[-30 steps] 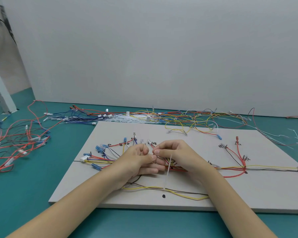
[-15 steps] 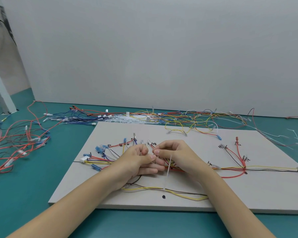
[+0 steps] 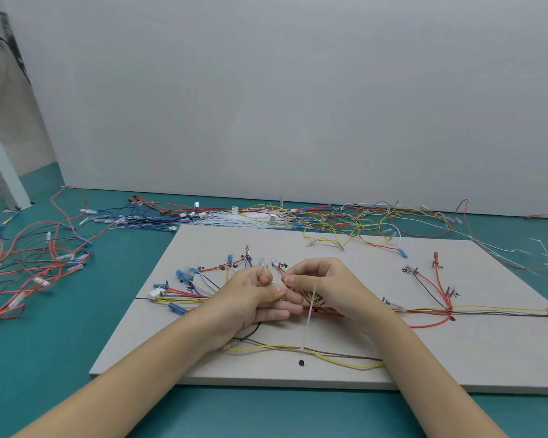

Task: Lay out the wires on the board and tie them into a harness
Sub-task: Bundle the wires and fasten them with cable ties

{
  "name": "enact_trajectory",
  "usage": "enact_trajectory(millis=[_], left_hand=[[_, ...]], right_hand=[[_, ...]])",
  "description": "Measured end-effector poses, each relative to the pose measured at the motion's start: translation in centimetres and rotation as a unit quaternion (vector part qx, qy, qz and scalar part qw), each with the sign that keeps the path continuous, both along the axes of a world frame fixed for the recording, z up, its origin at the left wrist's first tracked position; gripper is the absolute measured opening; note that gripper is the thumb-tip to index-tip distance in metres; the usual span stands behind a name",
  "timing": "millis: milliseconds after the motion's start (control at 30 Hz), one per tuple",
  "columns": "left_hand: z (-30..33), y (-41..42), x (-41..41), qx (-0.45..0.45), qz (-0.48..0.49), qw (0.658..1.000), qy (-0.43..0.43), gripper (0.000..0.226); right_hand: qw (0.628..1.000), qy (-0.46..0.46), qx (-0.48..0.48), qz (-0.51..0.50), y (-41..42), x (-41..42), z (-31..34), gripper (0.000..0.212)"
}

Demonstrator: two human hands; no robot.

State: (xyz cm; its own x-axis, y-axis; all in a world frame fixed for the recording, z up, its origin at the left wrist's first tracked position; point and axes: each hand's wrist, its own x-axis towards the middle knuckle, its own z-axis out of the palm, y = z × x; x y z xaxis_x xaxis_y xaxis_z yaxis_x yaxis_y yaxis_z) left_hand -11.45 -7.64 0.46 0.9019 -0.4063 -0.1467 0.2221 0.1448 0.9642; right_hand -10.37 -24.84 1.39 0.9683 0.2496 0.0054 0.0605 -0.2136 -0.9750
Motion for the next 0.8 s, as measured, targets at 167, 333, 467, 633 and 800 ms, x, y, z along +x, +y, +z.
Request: enact_trajectory(millis=[167, 333, 467, 633, 800], left_hand=[[-0.09, 0.01, 0.09, 0.001, 0.0, 1.0, -0.002, 0.032], [-0.24, 0.06, 0.12, 0.009, -0.006, 1.0, -0.013, 0.032], [-0.17, 0.06, 0.04, 0.014, -0.005, 1.0, -0.024, 0.032], [-0.3, -0.09, -0.08, 0.019, 0.002, 0.999, -0.036, 0.033], [-0.27, 0.42, 0.29, -0.001, -0.034, 0.999, -0.011, 0.037]], right_hand=[[1.0, 0.005, -0.004, 0.007, 0.04, -0.06, 0.02, 0.005], [1.0, 0.011, 0.001, 0.002, 0.04, 0.0, -0.1, 0.013], [1.0, 0.01, -0.003, -0.004, 0.14, 0.0, -0.38, 0.006], [1.0, 0.001, 0.013, 0.0, 0.09, 0.01, -0.09, 0.01], [0.999, 0.011, 0.028, 0.018, -0.13, -0.22, 0.3, 0.015]])
